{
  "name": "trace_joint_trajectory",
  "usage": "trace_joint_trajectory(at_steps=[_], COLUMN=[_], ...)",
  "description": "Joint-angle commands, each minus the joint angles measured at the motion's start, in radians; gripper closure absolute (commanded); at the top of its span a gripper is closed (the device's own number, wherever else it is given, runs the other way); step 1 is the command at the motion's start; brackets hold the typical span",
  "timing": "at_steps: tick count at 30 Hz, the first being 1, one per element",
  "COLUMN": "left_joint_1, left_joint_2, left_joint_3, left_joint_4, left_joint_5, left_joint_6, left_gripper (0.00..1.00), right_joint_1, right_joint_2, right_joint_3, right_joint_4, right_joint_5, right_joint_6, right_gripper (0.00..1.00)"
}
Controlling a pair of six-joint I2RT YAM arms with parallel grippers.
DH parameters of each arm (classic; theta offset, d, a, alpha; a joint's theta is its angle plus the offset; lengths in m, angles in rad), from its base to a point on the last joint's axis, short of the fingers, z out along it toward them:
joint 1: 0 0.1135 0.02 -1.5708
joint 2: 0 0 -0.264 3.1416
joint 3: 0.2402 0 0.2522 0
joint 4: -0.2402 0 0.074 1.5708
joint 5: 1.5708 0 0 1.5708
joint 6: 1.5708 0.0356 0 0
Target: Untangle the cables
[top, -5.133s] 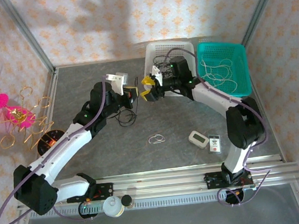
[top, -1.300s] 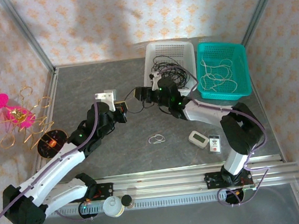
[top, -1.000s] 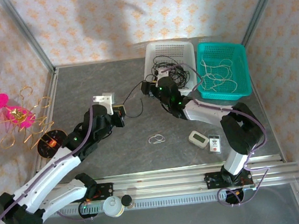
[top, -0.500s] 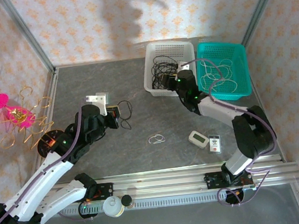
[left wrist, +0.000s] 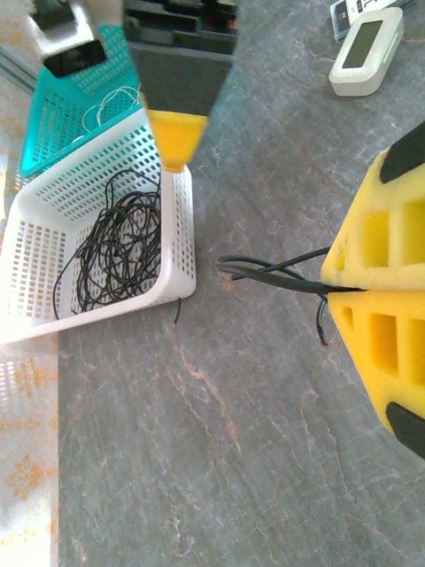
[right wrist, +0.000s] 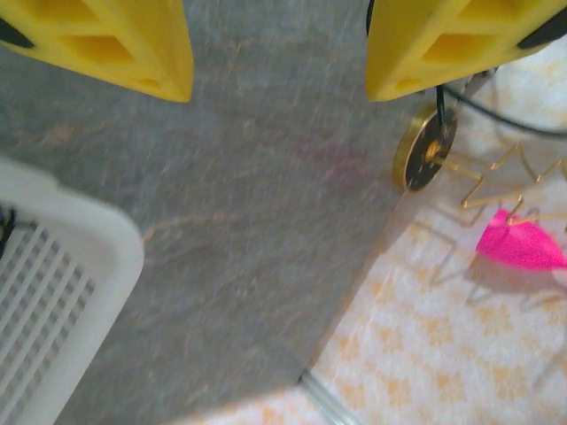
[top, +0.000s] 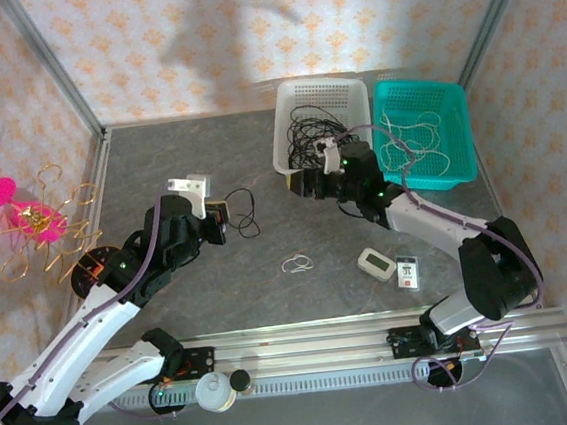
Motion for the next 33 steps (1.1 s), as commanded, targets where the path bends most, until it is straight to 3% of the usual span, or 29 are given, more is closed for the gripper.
trace_joint_trajectory(at_steps=[1, 16, 28, 33], left_joint_1=[-0.005, -0.005, -0.005, -0.005], left_joint_2=[0.001, -0.006, -0.009, -0.011], left_joint_3=[0.048, 0.079, 0.097, 0.097], left_joint_4=[-0.025, -0.031, -0.035, -0.045], left_joint_5=[0.013, 0.04, 0.069, 0.066], left_joint_6=[0.03, 0.027, 0.028, 0.031], left_gripper=[1.0, 1.0, 1.0, 1.0], right_joint_1=[0.03, 0.131, 0.138, 0.126], right_joint_2=[0.024, 0.171, 0.24, 0.214], right_joint_3=[-0.003, 0.035, 0.073, 0.069], right_joint_4=[-0.028, 0.005, 0.085, 0.056], right_joint_5=[-0.108, -0.191, -0.306, -0.301], right_joint_6=[0.022, -0.003, 0.022, 0.019], right_gripper=[0.48, 0.44, 0.45, 0.48])
